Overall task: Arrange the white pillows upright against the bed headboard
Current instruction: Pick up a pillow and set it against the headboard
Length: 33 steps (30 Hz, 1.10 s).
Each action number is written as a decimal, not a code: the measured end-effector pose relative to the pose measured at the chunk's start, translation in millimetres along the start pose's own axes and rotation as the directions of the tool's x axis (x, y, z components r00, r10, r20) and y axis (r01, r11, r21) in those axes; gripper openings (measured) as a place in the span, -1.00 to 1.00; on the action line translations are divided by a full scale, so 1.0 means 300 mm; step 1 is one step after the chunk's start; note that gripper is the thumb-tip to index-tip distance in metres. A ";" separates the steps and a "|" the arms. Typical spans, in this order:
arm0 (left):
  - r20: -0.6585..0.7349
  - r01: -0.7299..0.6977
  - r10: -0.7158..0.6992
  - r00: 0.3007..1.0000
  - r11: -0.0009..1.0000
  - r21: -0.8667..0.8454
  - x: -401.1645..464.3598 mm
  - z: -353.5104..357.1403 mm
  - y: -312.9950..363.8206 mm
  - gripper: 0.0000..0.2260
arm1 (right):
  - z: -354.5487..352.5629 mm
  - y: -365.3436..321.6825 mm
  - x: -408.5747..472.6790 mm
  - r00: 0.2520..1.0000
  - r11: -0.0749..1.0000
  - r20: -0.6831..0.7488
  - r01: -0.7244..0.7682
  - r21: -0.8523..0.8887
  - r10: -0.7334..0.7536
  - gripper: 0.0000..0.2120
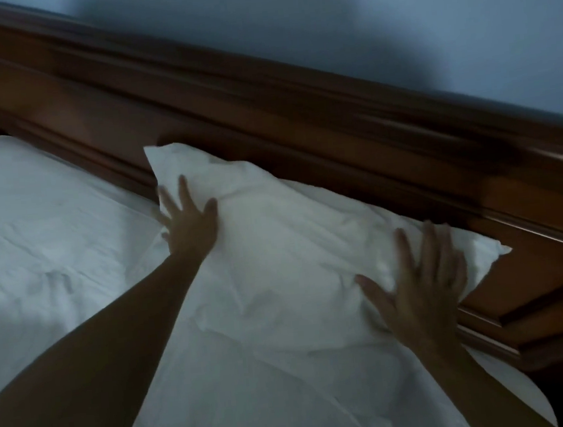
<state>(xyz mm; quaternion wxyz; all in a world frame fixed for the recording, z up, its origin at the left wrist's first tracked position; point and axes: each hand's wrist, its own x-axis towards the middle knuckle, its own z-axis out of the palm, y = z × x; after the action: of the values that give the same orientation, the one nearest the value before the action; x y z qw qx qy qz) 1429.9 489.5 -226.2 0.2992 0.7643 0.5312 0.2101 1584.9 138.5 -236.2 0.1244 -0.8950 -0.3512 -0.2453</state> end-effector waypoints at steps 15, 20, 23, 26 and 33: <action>0.120 0.305 -0.281 0.952 0.886 -0.348 0.027 0.049 -0.071 -0.31 | 0.067 -0.191 -0.180 0.681 0.456 0.174 -0.635 0.624 0.711 -0.04; 0.212 0.395 -0.338 0.917 0.841 -0.368 0.025 0.023 -0.039 -0.14 | 0.079 -0.201 -0.156 0.423 0.244 0.277 -0.828 0.504 0.863 -0.03; 0.142 0.325 -0.294 0.945 0.891 -0.318 0.027 0.001 -0.010 -0.40 | 0.069 -0.181 -0.126 0.451 0.245 0.390 -0.846 0.474 0.803 -0.25; 0.068 0.224 -0.214 0.975 0.947 -0.230 0.021 -0.028 0.029 -0.59 | 0.055 -0.167 -0.101 0.601 0.440 0.396 -0.790 0.428 0.694 -0.45; -0.163 0.029 -0.077 0.984 0.959 -0.281 -0.027 -0.102 0.106 -0.68 | -0.081 -0.145 -0.062 0.808 0.588 0.212 -0.555 0.588 0.550 -0.68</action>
<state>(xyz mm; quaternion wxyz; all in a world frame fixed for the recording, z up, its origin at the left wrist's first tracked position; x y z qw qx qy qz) 1429.3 480.8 -182.0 0.3618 0.6792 0.5409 0.3394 1534.6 149.8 -223.3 0.4822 -0.8660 -0.1175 -0.0601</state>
